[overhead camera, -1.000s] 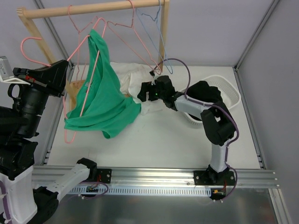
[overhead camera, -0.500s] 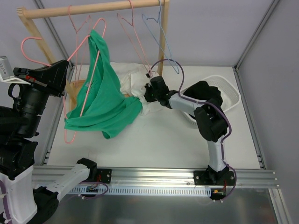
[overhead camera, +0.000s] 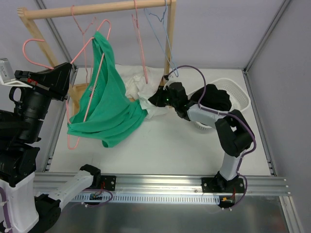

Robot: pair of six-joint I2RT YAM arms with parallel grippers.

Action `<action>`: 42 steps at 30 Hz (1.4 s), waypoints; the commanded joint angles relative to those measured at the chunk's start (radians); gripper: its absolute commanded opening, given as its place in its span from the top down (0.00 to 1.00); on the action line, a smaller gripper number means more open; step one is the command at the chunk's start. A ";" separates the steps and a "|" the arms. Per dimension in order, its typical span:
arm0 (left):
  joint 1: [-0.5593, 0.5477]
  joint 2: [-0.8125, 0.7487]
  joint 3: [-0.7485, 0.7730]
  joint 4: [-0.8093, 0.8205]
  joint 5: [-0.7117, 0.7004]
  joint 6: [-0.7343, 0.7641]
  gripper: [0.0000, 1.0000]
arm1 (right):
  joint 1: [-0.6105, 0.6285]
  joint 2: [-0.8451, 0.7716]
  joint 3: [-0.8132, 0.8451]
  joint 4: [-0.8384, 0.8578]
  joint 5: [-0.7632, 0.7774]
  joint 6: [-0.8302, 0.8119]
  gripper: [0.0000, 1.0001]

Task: Remove the tank top from the hanger

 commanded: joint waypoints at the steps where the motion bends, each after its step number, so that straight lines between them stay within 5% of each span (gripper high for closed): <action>1: -0.011 0.006 0.017 0.062 -0.005 0.005 1.00 | 0.002 -0.129 -0.022 0.192 -0.078 0.128 1.00; 11: -0.009 0.009 -0.031 0.061 -0.051 -0.001 1.00 | -0.070 -0.536 -0.222 0.193 -0.047 0.177 1.00; 21: -0.010 0.018 -0.040 0.062 -0.063 -0.002 1.00 | -0.167 -0.948 -0.148 -0.171 0.009 -0.003 1.00; 32: -0.010 0.023 -0.037 0.062 -0.068 0.007 1.00 | -0.310 -0.821 0.370 -0.286 0.071 -0.147 1.00; 42: -0.011 0.020 -0.039 0.062 -0.052 -0.007 1.00 | -0.438 -0.657 0.650 -0.288 0.169 -0.201 1.00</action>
